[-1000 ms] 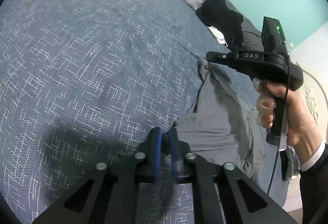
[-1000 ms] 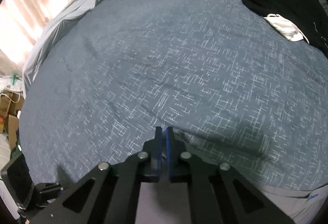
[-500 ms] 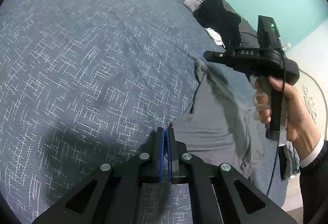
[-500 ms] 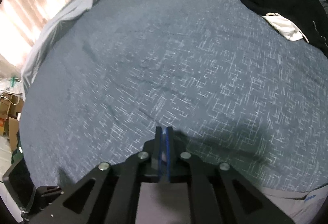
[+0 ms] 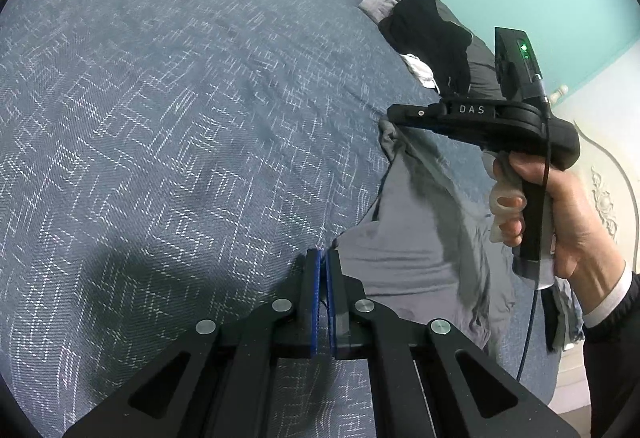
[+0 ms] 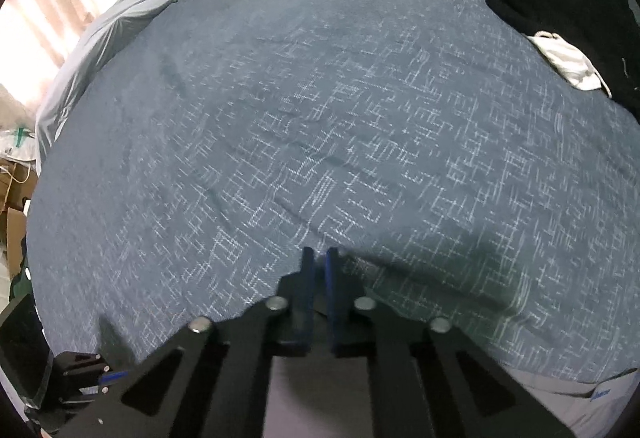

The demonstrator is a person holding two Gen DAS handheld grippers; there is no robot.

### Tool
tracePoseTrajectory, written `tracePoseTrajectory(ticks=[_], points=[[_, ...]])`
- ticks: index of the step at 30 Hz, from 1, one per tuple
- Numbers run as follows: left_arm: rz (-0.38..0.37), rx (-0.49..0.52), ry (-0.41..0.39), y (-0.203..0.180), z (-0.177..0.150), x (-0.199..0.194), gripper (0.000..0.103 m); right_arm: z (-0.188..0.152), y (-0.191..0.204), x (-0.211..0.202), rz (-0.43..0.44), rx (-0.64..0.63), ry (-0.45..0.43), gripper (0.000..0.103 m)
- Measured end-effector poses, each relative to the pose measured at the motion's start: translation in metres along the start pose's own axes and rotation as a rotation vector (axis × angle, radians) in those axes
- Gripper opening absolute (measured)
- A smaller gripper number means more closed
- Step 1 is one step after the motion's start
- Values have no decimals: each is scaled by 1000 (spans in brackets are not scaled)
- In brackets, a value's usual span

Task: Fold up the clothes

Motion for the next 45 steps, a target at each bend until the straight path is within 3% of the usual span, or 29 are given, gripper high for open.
tracePoseTrajectory(ticks=[14, 19, 21, 22, 23, 24, 28, 30, 32, 45], points=[[-1, -6, 0, 1, -2, -1, 3, -1, -10, -20, 18, 38, -68, 0], [0, -4, 1, -1, -2, 0, 3, -3, -2, -3, -7, 36, 38, 2], [-1, -5, 2, -1, -2, 0, 3, -3, -1, 0, -32, 53, 50, 15], [-1, -5, 2, -1, -2, 1, 3, -3, -1, 0, -39, 60, 51, 32], [-2, -5, 2, -1, -1, 1, 3, -2, 0, 0, -46, 67, 52, 41], [-2, -6, 1, -1, -2, 0, 3, -2, 1, 2, -63, 64, 59, 42], [-6, -11, 0, 1, -1, 0, 3, -3, 5, 10, -124, 45, 84, 39], [-6, -10, 1, 1, -2, 0, 3, -4, 6, 11, -134, 41, 89, 21], [-5, -10, 2, 1, -3, -1, 3, -4, 6, 11, -134, 46, 87, 13], [12, -13, -14, 2, -4, -7, 3, 2, -18, -24, -33, 207, -36, 5]])
Point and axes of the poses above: each gripper's, at about its wrist camera, not at the fingertips, and x roughly the way its jaws point, y to its left, z to its top, the point moved 9 cm from there along x, roughly the way its jaws point, and after that the axes turned 14 degrees about y, right-handed, at the moved point
